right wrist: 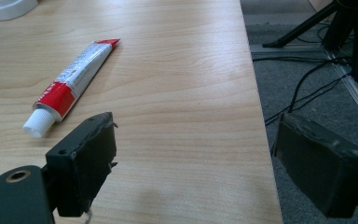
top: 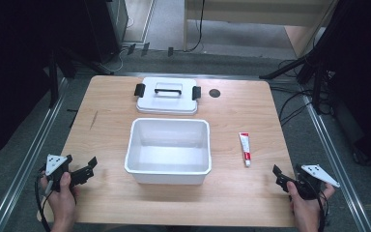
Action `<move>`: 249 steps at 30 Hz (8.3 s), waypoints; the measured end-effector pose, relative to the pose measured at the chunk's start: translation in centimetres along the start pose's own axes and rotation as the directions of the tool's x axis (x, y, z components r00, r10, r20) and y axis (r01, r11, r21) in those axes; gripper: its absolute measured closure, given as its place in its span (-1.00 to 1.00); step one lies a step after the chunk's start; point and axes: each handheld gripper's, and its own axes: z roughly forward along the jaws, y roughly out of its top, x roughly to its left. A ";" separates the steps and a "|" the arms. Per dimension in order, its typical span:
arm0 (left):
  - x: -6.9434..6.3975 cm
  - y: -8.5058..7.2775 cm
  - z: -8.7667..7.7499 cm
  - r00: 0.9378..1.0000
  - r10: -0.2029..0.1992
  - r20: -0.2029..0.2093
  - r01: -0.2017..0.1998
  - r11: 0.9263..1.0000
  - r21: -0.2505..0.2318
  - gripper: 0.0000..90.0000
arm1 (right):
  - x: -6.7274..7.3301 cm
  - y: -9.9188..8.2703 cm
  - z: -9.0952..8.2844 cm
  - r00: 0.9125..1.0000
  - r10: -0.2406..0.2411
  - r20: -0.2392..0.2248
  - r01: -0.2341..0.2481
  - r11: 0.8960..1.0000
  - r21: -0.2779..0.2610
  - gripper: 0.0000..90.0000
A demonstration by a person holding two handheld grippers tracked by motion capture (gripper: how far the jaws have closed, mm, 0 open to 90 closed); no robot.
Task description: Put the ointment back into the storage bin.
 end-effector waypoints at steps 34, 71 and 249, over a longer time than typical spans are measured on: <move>0.0 -0.1 -0.2 1.000 -0.013 0.008 0.013 1.000 -0.004 -0.86 | 3.4 6.7 1.2 0.990 -0.127 -0.055 0.138 0.936 0.323 -0.70; 0.2 0.0 0.0 0.999 -0.025 0.022 0.024 1.000 0.011 -0.86 | 10.6 12.8 9.7 0.987 -0.142 -0.079 0.146 0.561 0.815 -0.17; 0.4 0.0 0.1 0.999 -0.037 0.039 0.036 0.999 0.014 -0.86 | 30.1 17.8 5.8 0.175 -0.528 -0.831 0.978 0.187 0.087 0.60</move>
